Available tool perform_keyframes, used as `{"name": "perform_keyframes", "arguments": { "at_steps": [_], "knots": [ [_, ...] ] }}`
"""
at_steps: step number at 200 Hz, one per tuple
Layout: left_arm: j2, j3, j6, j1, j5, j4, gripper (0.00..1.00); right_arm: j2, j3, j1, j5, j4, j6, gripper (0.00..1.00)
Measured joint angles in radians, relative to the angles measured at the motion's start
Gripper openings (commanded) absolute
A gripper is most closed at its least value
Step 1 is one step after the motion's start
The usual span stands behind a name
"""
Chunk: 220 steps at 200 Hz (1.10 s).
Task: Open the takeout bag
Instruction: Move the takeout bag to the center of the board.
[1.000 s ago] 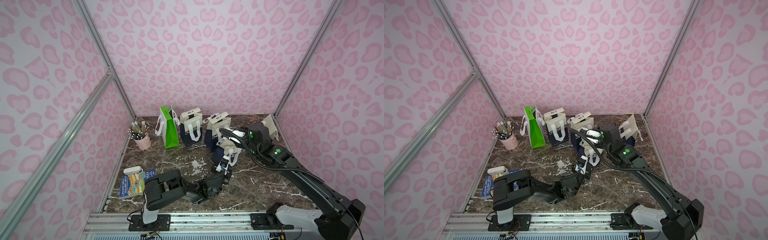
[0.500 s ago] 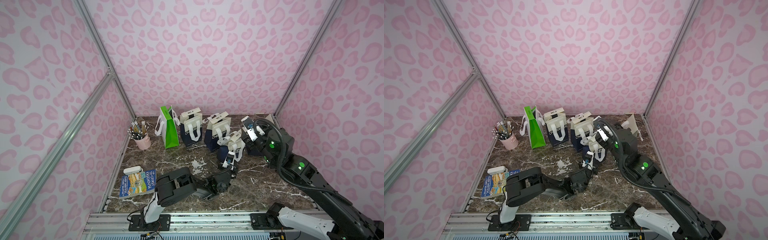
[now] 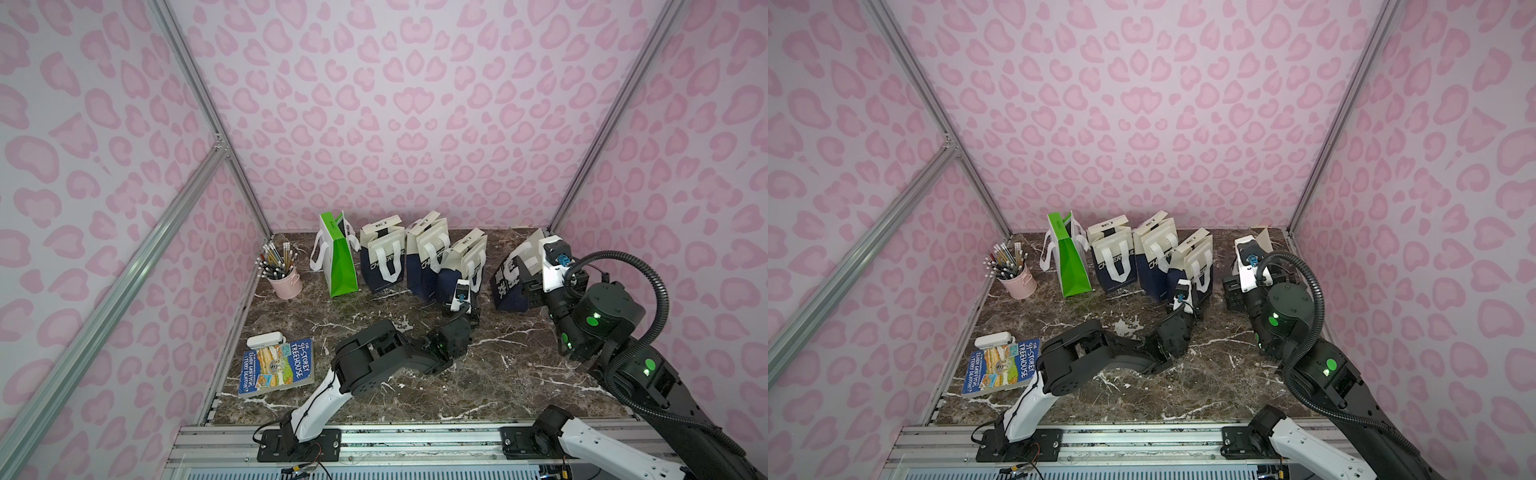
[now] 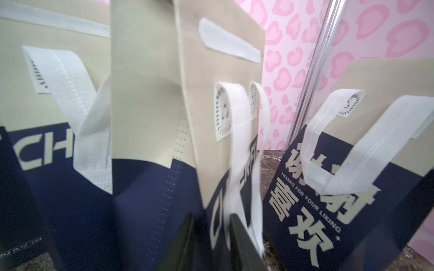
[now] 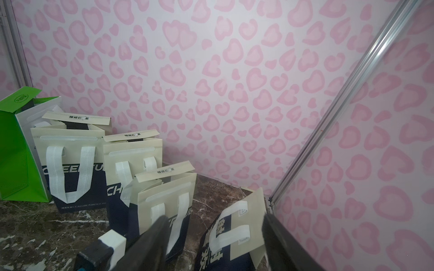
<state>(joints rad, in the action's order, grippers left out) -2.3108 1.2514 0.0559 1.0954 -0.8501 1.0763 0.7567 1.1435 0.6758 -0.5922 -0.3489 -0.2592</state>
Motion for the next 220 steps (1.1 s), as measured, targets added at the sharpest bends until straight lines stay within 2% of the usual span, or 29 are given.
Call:
{"name": "perform_keyframes", "arguments": {
  "at_steps": [22, 31, 39, 77, 92, 115, 149, 183, 197, 220],
  "knots": [
    [-0.009, 0.021, 0.002, -0.008, 0.016, -0.009, 0.67, 0.003, 0.001, 0.0, -0.015, -0.024, 0.009, 0.69],
    [-0.006, 0.019, 0.008, -0.009, 0.021, -0.01, 0.81, 0.003, 0.001, 0.0, -0.014, -0.037, 0.015, 0.69],
    [0.0, 0.005, 0.013, -0.009, 0.037, -0.013, 0.84, 0.005, 0.001, 0.0, -0.014, -0.047, 0.024, 0.69],
    [0.08, -0.119, 0.048, 0.012, 0.1, -0.014, 0.83, 0.019, 0.0, 0.0, -0.024, -0.067, 0.082, 0.7],
    [0.118, -0.17, 0.059, 0.032, 0.131, -0.014, 0.79, 0.029, 0.0, 0.0, -0.041, -0.067, 0.098, 0.69],
    [0.179, -0.254, 0.083, 0.068, 0.177, -0.014, 0.66, 0.053, 0.014, -0.001, -0.086, -0.074, 0.114, 0.69],
    [0.24, -0.308, 0.109, 0.125, 0.276, -0.014, 0.64, 0.09, 0.06, -0.001, -0.199, -0.076, 0.141, 0.67],
    [0.222, -0.192, 0.109, 0.172, 0.374, -0.016, 0.63, 0.149, 0.145, -0.001, -0.33, -0.135, 0.193, 0.66],
    [0.174, -0.09, 0.109, 0.178, 0.411, -0.013, 0.64, 0.16, 0.175, -0.001, -0.372, -0.162, 0.208, 0.66],
    [0.057, 0.104, 0.109, 0.176, 0.407, -0.015, 0.65, 0.146, 0.192, -0.001, -0.411, -0.192, 0.219, 0.65]
  ]
}}
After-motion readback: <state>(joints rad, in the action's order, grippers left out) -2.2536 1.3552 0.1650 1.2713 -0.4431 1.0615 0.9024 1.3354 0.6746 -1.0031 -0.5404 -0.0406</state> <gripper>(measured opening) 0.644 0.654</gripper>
